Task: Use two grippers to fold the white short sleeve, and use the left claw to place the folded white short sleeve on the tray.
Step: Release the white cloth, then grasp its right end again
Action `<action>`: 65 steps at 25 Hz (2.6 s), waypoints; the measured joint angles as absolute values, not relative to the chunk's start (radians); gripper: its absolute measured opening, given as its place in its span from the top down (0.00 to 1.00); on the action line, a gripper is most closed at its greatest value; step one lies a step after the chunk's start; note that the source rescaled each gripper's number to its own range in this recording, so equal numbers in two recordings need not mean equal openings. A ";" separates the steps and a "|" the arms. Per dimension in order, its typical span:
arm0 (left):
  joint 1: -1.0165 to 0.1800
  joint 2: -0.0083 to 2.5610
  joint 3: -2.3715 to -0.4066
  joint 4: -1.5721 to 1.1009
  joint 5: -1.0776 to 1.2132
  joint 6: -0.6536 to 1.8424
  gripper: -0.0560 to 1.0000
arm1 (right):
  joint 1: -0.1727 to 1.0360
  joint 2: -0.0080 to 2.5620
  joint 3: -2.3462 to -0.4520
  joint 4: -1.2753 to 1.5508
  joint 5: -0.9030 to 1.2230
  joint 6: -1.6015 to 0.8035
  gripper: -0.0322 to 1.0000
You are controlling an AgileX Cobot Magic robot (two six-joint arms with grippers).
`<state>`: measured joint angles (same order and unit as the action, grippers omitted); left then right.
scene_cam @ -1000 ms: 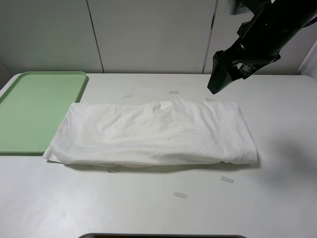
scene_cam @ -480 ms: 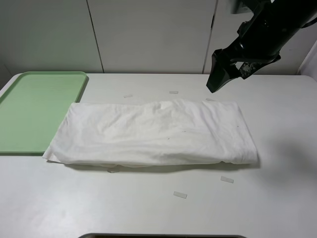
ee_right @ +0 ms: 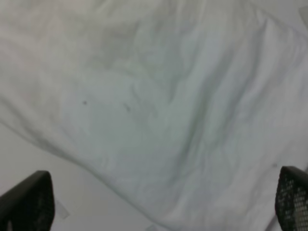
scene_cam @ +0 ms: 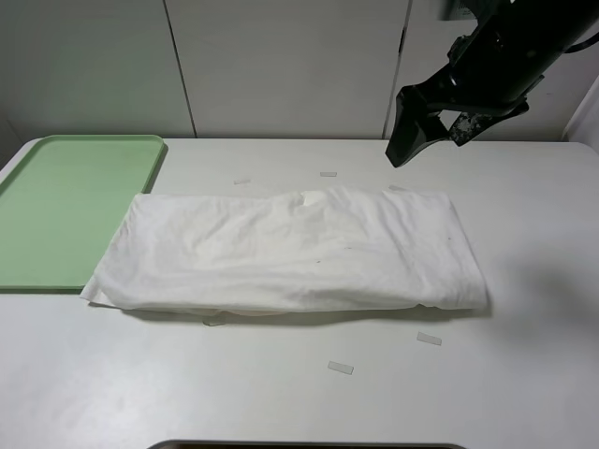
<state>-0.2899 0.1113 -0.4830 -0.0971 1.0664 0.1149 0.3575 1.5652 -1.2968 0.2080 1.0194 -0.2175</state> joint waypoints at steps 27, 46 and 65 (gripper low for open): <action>-0.285 0.111 -0.482 -0.097 1.066 0.115 0.02 | 0.226 1.979 -1.298 -0.074 0.889 -0.028 0.00; -0.285 0.111 -0.482 -0.097 1.066 0.115 0.02 | 0.090 2.104 -1.298 -0.014 0.825 -0.112 0.00; -0.285 0.111 -0.482 -0.097 1.066 0.114 0.02 | 0.090 2.170 -1.318 0.081 0.826 -0.181 0.63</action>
